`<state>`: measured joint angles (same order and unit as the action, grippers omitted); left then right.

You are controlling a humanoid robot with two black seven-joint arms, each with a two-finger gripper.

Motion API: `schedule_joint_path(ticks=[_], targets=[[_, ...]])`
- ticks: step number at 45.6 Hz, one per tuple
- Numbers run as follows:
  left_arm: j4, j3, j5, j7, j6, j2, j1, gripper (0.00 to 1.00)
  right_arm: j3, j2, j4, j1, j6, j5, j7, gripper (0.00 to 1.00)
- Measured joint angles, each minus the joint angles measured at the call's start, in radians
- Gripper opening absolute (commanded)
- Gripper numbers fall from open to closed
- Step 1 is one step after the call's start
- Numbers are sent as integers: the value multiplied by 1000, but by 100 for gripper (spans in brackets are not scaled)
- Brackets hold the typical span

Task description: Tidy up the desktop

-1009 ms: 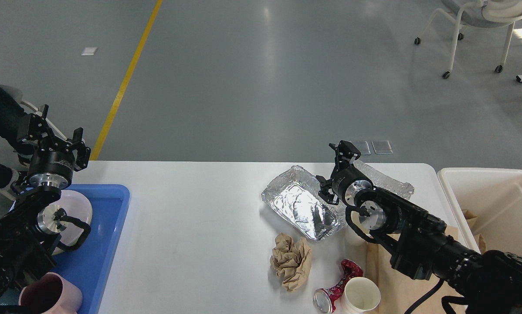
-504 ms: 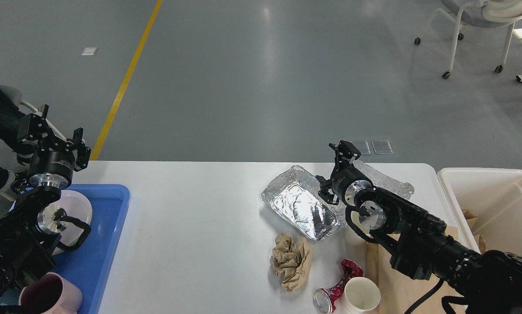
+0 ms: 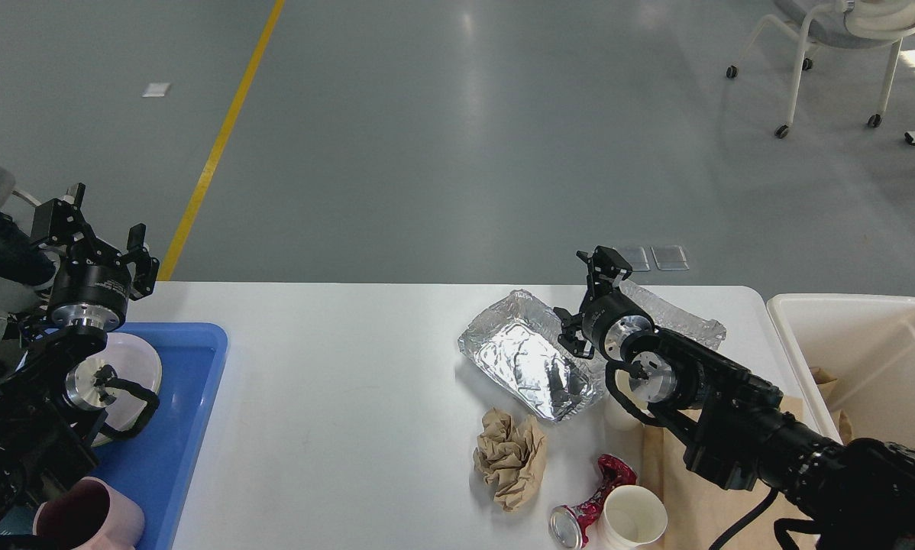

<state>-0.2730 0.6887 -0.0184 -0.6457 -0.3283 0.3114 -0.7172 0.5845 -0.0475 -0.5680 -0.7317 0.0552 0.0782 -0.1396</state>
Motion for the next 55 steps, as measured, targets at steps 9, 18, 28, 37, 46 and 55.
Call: schedule_joint_path(ticks=[9, 18, 28, 37, 46, 55], targets=[[0, 0, 0, 0, 0, 0, 0, 97, 0, 0, 0, 0, 0, 0, 0, 100], [0, 0, 0, 0, 0, 0, 0, 97, 10, -4, -8, -5, 0, -4, 9, 100], [0, 0, 0, 0, 0, 0, 0, 97, 102, -79, -6, -70, 1, -16, 12, 100], [0, 0, 0, 0, 0, 0, 0, 97, 186, -119, -5, -73, -2, -105, 12, 100], [0, 0, 0, 0, 0, 0, 0, 97, 195, -124, -5, -99, -3, -132, 3, 100], [0, 0, 0, 0, 0, 0, 0, 97, 192, -131, 0, -109, 0, -132, 2, 100]])
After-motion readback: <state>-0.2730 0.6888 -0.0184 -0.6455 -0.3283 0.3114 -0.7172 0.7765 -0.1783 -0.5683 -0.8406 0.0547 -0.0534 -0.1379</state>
